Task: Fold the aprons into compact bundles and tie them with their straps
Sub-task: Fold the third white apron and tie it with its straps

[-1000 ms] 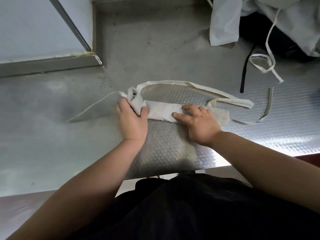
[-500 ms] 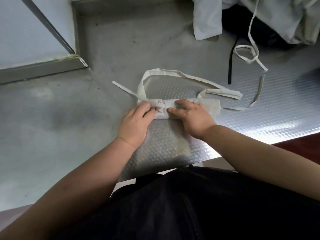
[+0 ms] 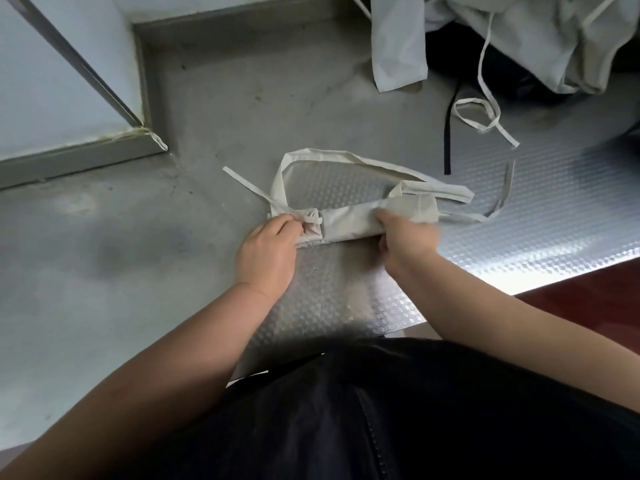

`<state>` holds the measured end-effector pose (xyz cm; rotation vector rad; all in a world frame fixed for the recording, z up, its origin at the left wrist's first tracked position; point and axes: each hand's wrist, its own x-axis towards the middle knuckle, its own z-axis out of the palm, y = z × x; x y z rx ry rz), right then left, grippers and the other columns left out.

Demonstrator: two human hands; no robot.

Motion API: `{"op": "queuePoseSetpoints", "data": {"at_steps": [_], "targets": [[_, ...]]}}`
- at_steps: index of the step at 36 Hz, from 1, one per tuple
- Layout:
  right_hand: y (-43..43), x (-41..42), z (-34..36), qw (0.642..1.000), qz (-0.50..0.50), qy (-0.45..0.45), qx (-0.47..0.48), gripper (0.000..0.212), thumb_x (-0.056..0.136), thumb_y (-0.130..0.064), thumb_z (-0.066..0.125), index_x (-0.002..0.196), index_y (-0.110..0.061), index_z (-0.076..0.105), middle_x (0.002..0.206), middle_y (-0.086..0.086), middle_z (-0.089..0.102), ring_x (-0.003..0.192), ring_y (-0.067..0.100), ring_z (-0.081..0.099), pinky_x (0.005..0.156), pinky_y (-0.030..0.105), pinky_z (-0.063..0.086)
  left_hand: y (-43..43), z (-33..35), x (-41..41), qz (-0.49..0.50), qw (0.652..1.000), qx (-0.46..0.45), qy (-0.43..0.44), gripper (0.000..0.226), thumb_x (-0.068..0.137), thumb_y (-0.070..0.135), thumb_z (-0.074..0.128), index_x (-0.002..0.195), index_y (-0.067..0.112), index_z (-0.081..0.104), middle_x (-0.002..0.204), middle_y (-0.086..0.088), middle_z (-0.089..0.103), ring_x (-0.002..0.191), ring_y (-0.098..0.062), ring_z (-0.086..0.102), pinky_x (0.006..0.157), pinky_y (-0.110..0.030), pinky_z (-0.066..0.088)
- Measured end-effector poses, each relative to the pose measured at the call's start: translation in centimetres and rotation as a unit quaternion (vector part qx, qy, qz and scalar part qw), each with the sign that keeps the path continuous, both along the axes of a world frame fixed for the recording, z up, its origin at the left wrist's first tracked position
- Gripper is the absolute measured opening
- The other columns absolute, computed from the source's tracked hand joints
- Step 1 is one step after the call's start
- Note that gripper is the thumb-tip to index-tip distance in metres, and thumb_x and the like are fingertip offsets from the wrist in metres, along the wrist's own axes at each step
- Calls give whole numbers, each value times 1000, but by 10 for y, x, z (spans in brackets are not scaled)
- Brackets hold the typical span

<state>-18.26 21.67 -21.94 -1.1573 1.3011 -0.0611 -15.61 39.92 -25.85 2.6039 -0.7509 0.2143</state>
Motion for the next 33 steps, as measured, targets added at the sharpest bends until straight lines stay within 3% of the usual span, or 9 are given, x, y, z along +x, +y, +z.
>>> {"op": "queuePoseSetpoints", "data": {"at_steps": [3,7,12,16,19,23,27,30,33], "targets": [[5,-4,-11,941,185,-34,-283,29,83,-7,61,111,-8,56,98,3,59,91,20,58,73,24,42,-2,5,-2,9,999,3,30,29,71,14,41,82,10,67,91,-5,69,70,-31,64,59,-32,53],[11,-11,-23,685,467,-71,-555,26,77,1,46,95,-1,65,86,21,59,63,36,59,49,34,42,-3,10,-4,8,1000,-3,21,36,74,14,41,96,10,69,97,-4,69,77,-29,66,64,-32,54],[14,-7,-25,553,554,-16,-622,41,76,-15,36,93,-2,71,73,15,58,52,32,57,44,30,44,-1,2,-2,-23,999,36,-10,35,76,12,47,104,8,69,101,-6,66,96,-23,49,78,-36,54],[17,-8,-5,480,661,40,-575,73,77,-36,10,135,-5,42,116,15,50,100,35,55,85,39,40,-12,10,-9,-14,997,75,20,37,77,31,49,96,6,69,97,-9,63,98,-25,43,78,-38,48],[13,-10,-4,487,667,11,-564,79,75,-47,9,128,-5,50,108,14,54,94,34,57,83,39,41,-15,14,-7,-19,997,64,45,42,83,40,47,92,4,66,95,-13,61,90,-32,54,82,-36,44],[7,-9,-17,558,666,-53,-492,57,85,-38,27,115,-3,62,96,17,58,84,38,59,77,43,49,-16,20,-3,-25,986,2,163,43,84,38,44,101,5,65,110,-15,56,99,-37,55,87,-36,46],[9,-2,-6,641,651,-106,-392,36,87,-9,46,121,-7,57,94,13,51,95,36,53,86,31,41,-20,22,0,13,967,-93,238,22,86,16,62,104,5,67,112,-4,50,102,-14,50,88,-10,30],[5,6,8,705,646,-93,-278,48,84,-9,55,132,-14,49,103,11,56,102,27,52,90,27,38,-23,23,2,63,942,-163,287,20,84,13,68,103,9,70,103,5,48,94,-18,58,91,-22,43],[6,14,14,735,644,-81,-197,25,90,-18,48,112,-15,60,98,6,62,96,23,54,88,33,42,-29,23,5,86,936,-175,292,9,84,13,67,91,8,71,90,9,50,83,-15,58,83,-19,45]]}}
